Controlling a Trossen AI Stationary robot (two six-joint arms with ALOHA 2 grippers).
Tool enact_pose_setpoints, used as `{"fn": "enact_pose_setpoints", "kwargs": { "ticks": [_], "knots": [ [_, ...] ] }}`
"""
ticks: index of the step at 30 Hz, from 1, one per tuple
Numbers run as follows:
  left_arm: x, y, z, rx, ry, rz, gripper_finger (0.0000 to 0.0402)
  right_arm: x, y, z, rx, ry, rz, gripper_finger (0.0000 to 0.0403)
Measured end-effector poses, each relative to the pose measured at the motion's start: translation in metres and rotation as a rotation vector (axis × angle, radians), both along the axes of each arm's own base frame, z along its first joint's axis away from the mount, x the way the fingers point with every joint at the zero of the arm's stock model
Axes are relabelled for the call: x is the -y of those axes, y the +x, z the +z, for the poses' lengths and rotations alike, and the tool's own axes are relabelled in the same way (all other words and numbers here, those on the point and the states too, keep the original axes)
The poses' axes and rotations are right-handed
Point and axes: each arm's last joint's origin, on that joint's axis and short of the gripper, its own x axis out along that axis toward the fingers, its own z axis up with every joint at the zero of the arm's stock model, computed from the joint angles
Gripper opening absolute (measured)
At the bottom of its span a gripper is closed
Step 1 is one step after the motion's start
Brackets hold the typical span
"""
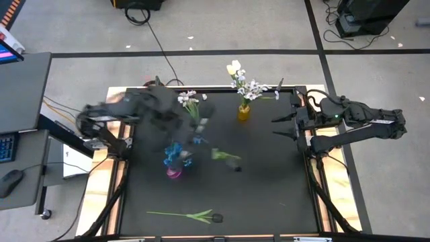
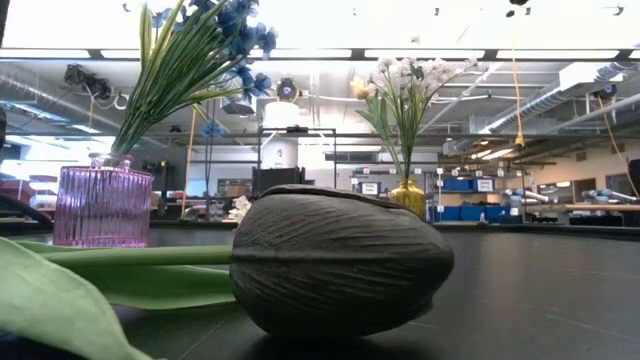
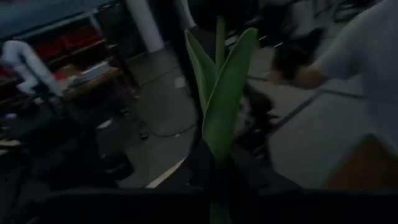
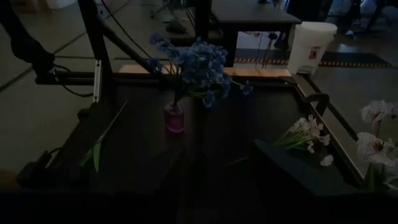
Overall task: Sort flowers into vase by color
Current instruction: Put the right black tulip into the violet vase
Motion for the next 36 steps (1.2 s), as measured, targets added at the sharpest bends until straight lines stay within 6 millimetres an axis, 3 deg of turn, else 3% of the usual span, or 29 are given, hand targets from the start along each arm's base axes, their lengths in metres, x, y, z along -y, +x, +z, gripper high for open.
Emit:
{"fn": "enact_pose_setpoints", "kwargs": {
  "ticks": [7,14,21,27,36],
  "knots": [
    [0.001,-0.066,0.024,-0.002,-0.003,-0.057,0.0034,0.0,0.0,0.0,-0.005,-0.002,0.0,0.0189],
    [0.011,-0.102,0.02,-0.067,0.088,-0.225,0.0034,0.0,0.004,-0.001,-0.013,-0.007,-0.022,0.0189],
    [0.026,-0.109,0.017,-0.097,0.093,-0.336,0.0034,0.0,0.013,-0.003,-0.024,-0.003,-0.026,0.019],
    [0.039,-0.097,0.006,-0.109,0.068,-0.367,0.0034,0.0,0.023,-0.006,-0.04,-0.01,-0.022,0.019],
    [0.043,-0.081,0.01,-0.01,-0.027,-0.203,0.0025,-0.001,0.033,-0.01,-0.061,-0.02,-0.018,0.019]
  ]
}}
